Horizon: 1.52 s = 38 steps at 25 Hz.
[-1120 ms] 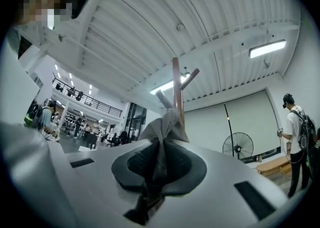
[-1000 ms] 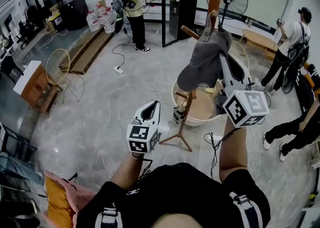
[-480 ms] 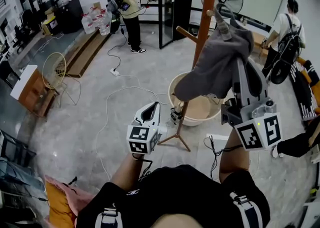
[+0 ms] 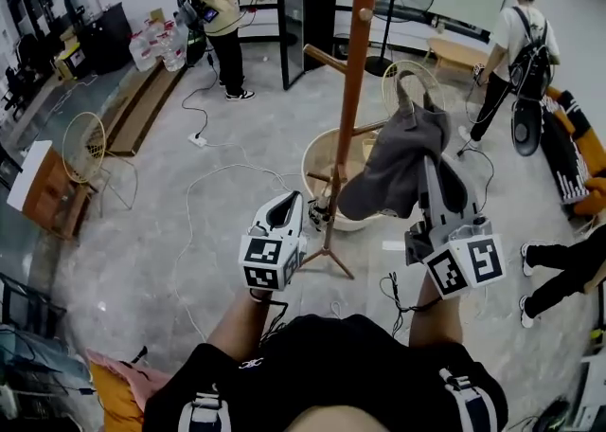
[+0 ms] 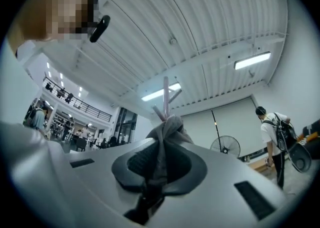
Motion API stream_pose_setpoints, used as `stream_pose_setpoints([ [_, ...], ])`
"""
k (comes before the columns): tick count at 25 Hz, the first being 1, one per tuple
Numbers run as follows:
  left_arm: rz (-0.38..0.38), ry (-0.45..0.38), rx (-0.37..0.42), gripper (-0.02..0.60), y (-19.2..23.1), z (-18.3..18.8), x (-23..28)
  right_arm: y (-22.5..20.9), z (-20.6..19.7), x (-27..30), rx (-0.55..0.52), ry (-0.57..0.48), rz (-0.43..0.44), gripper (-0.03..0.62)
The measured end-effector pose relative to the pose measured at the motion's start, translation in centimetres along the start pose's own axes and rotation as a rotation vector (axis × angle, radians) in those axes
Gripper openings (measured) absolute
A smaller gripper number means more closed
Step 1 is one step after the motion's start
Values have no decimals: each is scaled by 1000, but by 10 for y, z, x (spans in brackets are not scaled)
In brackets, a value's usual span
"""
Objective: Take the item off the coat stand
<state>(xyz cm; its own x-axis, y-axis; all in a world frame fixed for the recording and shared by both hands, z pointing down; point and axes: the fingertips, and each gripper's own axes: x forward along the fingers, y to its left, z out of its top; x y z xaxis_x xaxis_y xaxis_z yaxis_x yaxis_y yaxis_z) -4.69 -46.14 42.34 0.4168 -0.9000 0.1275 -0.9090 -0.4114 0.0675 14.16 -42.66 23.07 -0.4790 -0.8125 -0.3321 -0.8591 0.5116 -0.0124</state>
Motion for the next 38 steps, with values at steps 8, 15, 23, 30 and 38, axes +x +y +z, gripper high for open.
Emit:
stream_pose_setpoints([
  [8, -69, 27, 18, 15, -22, -6, 12, -30, -105, -22, 14, 225, -163, 40],
  [15, -81, 38, 28, 15, -29, -3, 13, -28, -157, -33, -46, 323, -185, 38],
  [23, -76, 36, 32, 15, -43, -8, 10, -26, -168, -46, -1, 334, -152, 38],
  [30, -73, 32, 34, 15, -50, -4, 10, -30, -169, -50, 1, 346, -154, 38],
  [38, -74, 36, 34, 15, -46, -8, 12, -30, -172, -47, 12, 340, -152, 38],
])
